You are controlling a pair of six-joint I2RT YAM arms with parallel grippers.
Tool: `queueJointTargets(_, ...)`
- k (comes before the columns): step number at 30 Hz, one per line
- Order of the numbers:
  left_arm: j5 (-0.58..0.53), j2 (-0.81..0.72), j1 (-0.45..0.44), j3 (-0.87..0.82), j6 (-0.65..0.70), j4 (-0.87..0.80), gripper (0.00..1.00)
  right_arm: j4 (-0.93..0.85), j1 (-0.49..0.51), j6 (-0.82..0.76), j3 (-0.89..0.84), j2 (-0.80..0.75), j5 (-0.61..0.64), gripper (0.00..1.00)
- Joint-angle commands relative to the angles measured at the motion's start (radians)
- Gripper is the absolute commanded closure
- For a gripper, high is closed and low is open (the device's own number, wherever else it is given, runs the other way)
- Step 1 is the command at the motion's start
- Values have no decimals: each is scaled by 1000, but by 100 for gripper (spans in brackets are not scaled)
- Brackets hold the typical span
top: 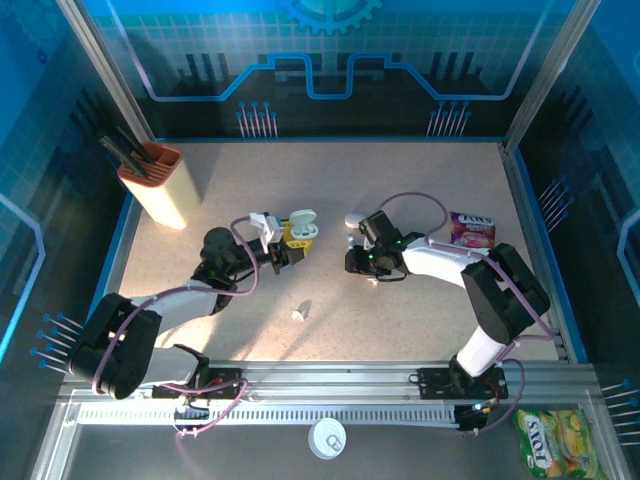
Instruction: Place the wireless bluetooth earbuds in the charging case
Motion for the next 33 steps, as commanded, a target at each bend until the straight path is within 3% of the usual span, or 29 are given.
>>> queueJointTargets(1,-71,-2,46,-27,-42,7,65,-163,39,-225,81,-25,121,59)
queueJointTargets(7,-103,-42,147,-34,-94,-9,65,-410,138,-501,268,68,351,59)
queueJointTargets(14,-117,-108,209,-20,-61,-81,64,-591,217,-593,470,234,508,60)
queueJointTargets(20,-126,-162,234,-25,-79,-90,64,-623,248,-620,533,320,564,61)
queueJointTargets(33,-112,-184,241,-30,-85,-103,64,-615,248,-633,554,400,551,67)
